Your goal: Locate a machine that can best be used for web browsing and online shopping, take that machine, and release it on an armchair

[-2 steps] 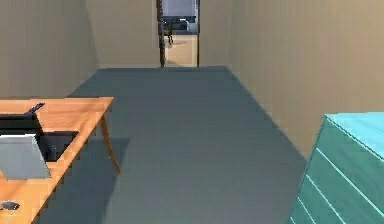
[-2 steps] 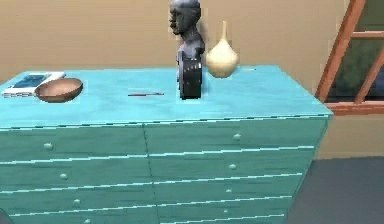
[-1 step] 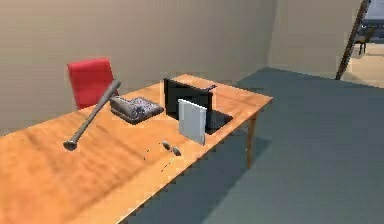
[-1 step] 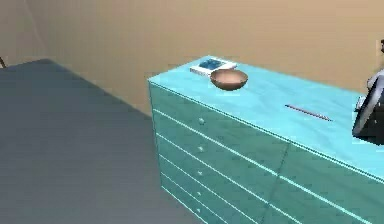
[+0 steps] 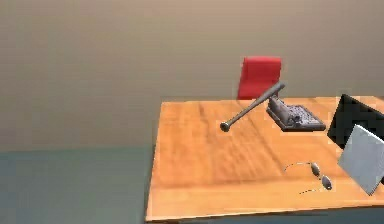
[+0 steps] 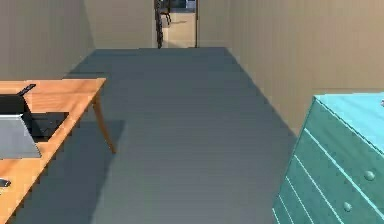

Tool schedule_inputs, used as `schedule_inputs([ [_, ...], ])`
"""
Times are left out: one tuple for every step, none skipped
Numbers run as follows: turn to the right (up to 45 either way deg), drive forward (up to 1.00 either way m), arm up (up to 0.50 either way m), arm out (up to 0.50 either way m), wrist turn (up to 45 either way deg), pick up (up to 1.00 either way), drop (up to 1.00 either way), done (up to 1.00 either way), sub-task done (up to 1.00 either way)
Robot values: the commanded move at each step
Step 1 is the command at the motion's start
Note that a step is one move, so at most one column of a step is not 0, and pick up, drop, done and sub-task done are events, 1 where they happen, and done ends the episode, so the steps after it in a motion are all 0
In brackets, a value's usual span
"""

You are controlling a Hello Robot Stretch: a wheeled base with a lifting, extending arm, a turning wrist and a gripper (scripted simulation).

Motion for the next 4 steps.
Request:
schedule_inputs([
  [-39.0,0.00,0.00,0.00,0.0,0.00,0.00,0.00,0.00],
  [45.0,0.00,0.00,0.00,0.0,0.00,0.00,0.00,0.00],
  [45.0,0.00,0.00,0.00,0.0,0.00,0.00,0.00,0.00],
  [27.0,0.00,0.00,0.00,0.0,0.00,0.00,0.00,0.00],
])
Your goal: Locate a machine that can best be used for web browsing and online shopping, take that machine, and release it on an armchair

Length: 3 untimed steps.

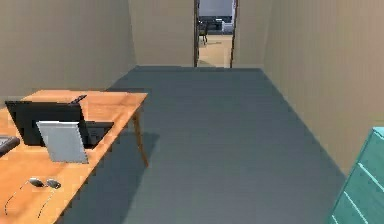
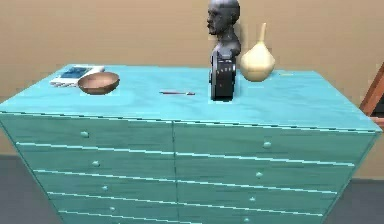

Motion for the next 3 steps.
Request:
schedule_inputs([
  [0.0,0.60,0.00,0.00,0.0,0.00,0.00,0.00,0.00],
  [-45.0,0.00,0.00,0.00,0.0,0.00,0.00,0.00,0.00],
  [-45.0,0.00,0.00,0.00,0.0,0.00,0.00,0.00,0.00],
])
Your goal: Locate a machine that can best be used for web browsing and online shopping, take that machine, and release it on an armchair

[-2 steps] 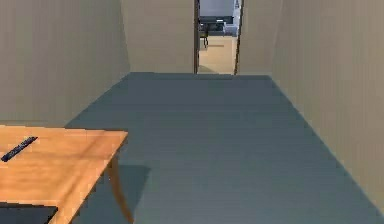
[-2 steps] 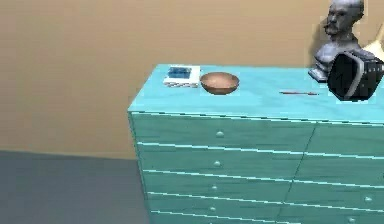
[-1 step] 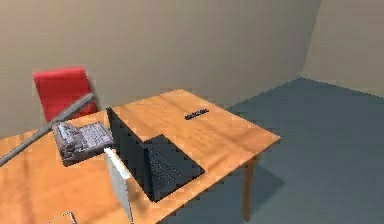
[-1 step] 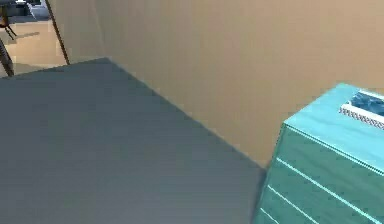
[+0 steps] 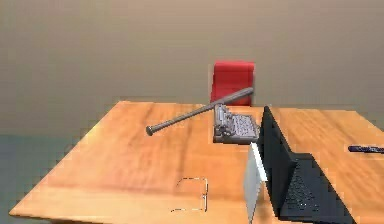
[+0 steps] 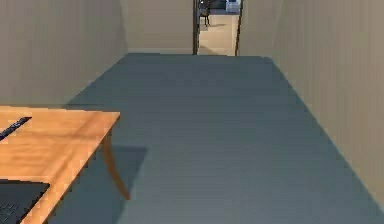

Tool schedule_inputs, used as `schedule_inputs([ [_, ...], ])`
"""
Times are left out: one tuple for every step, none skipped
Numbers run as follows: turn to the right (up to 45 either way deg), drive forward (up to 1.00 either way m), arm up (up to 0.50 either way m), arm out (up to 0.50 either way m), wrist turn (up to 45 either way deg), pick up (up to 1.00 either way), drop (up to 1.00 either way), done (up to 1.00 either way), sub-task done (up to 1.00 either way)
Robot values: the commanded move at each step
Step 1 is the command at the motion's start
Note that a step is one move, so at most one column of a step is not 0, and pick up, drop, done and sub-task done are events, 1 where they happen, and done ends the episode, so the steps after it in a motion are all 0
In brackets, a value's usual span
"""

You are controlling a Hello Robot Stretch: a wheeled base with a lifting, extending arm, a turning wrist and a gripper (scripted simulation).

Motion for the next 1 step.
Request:
schedule_inputs([
  [-45.0,0.00,0.00,0.00,0.0,0.00,0.00,0.00,0.00],
])
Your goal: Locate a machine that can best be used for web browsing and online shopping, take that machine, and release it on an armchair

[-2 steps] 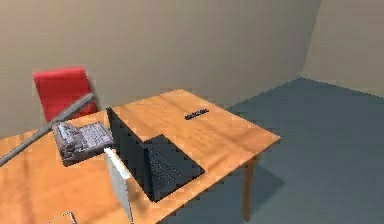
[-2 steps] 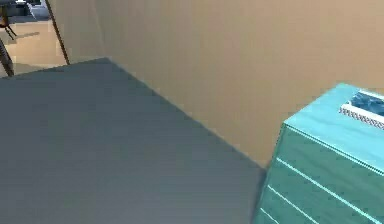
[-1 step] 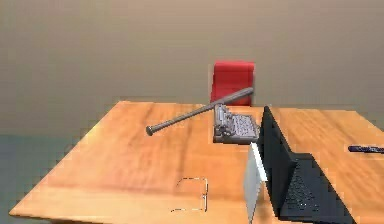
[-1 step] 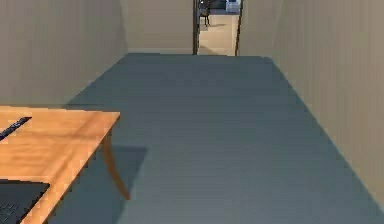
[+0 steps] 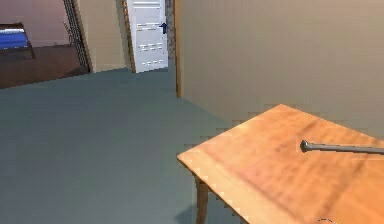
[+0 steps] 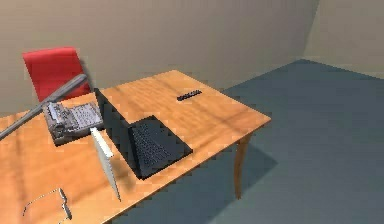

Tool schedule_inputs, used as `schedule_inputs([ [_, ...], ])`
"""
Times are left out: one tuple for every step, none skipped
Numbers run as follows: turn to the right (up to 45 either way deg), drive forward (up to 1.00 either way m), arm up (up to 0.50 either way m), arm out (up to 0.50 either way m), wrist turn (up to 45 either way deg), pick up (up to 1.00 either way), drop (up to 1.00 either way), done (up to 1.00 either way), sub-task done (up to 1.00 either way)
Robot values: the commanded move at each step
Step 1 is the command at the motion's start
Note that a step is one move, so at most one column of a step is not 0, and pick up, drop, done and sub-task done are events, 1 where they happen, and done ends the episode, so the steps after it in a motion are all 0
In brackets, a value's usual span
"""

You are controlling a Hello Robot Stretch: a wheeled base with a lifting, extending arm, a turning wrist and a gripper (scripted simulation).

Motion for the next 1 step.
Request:
schedule_inputs([
  [-9.0,0.00,0.00,0.00,0.0,0.00,0.00,0.00,0.00],
])
